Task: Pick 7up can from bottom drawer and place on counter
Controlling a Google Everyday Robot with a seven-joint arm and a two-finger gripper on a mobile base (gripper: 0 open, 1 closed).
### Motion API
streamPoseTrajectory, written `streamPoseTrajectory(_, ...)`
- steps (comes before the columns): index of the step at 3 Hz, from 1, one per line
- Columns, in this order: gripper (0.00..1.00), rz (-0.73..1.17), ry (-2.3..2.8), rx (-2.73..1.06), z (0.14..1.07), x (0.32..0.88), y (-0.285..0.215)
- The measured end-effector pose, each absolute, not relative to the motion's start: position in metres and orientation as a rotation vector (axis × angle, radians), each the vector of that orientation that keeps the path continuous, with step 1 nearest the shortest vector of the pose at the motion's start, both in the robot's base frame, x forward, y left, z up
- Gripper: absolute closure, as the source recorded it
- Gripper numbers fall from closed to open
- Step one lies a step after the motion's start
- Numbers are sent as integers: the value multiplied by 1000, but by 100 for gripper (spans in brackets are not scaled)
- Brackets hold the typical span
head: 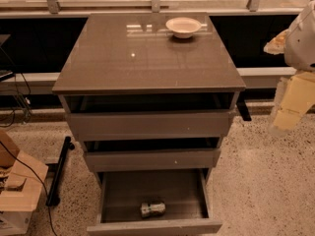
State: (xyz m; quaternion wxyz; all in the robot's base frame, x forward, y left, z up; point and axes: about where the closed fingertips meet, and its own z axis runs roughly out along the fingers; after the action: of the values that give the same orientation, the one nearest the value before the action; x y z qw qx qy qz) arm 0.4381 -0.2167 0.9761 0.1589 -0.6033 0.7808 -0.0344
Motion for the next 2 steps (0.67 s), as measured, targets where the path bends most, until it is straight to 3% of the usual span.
streamPoseTrajectory(2,0,-17,2171,-1659,955,445,-208)
